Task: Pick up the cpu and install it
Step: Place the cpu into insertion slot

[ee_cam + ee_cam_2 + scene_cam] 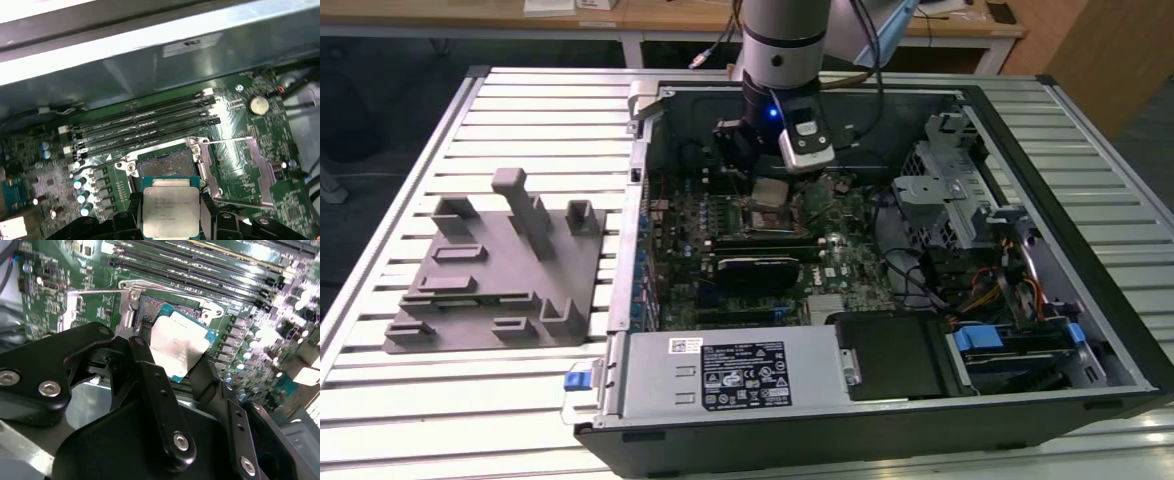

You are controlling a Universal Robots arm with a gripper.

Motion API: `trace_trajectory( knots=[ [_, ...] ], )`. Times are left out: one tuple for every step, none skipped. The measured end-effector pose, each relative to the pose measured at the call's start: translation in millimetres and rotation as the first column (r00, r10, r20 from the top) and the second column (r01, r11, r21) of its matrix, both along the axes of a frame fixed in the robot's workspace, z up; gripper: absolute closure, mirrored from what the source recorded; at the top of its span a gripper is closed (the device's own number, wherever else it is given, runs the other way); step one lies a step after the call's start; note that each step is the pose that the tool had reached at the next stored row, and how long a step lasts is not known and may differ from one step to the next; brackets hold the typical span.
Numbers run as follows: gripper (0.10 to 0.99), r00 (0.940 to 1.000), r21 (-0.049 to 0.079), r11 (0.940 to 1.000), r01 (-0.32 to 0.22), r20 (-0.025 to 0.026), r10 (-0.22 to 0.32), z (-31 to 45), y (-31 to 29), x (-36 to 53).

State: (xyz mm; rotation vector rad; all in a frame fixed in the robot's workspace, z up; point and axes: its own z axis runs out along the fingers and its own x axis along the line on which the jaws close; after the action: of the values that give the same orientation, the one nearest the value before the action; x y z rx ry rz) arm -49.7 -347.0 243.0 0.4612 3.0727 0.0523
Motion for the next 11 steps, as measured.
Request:
trace_trajectory(
  knots=[
    [0.545, 0.9998, 0.0, 0.9998, 0.018, 0.0, -0.018, 0.0, 0.0, 0.0],
    [0.545, 0.9993, 0.0, 0.9993, 0.037, 0.0, -0.037, 0.0, 0.0, 0.0],
    [0.545, 0.9985, 0.0, 0.9985, 0.055, 0.0, -0.055, -0.1, 0.0, 0.0],
    [0.545, 0.9973, 0.0, 0.9973, 0.073, 0.0, -0.073, -0.1, 0.0, 0.0],
    [0.545, 0.9958, 0.0, 0.9958, 0.091, 0.0, -0.091, -0.2, 0.0, 0.0],
    [0.545, 0.994, 0.0, 0.994, 0.109, 0.0, -0.109, -0.2, 0.0, 0.0],
    [0.545, 0.9919, 0.0, 0.9919, 0.127, 0.0, -0.127, -0.2, 0.0, 0.0],
    [0.545, 0.9893, 0.0, 0.9893, 0.146, 0.0, -0.146, -0.3, 0.0, 0.0],
    [0.545, 0.9865, 0.0, 0.9865, 0.164, 0.0, -0.164, -0.3, 0.0, 0.0],
    [0.545, 0.9834, 0.0, 0.9834, 0.181, 0.0, -0.181, -0.4, 0.0, 0.0],
    [0.545, 0.98, 0.0, 0.98, 0.199, 0.0, -0.199, -0.4, 0.0, 0.0]
  ],
)
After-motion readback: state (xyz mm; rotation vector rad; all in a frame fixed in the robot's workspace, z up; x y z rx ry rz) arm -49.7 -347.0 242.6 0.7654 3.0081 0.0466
